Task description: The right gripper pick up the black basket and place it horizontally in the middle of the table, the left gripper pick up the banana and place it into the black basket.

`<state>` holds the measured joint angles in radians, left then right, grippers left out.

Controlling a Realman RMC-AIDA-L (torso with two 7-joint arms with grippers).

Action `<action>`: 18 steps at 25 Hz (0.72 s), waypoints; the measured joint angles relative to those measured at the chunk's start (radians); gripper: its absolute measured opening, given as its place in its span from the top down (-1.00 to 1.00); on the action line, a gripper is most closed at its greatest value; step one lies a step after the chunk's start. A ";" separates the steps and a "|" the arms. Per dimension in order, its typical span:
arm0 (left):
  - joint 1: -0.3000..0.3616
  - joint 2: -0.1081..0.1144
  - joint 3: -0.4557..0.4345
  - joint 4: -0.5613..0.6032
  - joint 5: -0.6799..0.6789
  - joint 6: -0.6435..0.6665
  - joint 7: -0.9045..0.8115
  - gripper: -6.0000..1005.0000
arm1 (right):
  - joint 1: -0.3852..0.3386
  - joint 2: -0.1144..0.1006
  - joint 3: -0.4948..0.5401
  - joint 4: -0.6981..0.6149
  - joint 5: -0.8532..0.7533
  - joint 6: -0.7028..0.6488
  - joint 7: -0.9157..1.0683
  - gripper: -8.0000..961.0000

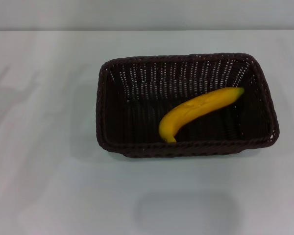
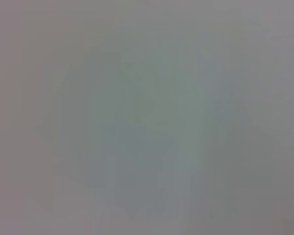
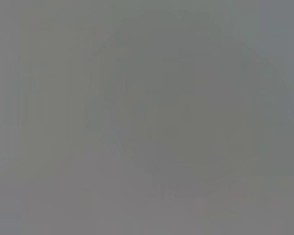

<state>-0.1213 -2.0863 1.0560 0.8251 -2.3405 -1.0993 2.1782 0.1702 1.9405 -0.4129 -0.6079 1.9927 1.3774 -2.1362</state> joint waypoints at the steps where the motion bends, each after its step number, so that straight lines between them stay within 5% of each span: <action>1: -0.001 0.000 0.000 -0.033 -0.046 -0.017 0.041 -0.78 | 0.001 0.007 0.000 0.000 0.000 -0.001 0.000 0.29; 7: -0.028 0.005 -0.005 -0.219 -0.253 -0.150 0.242 -0.78 | -0.005 0.054 0.025 0.002 0.003 -0.002 -0.003 0.20; 18: -0.075 0.003 -0.005 -0.312 -0.337 -0.182 0.346 -0.78 | 0.026 0.057 0.068 0.093 0.011 -0.009 -0.116 0.06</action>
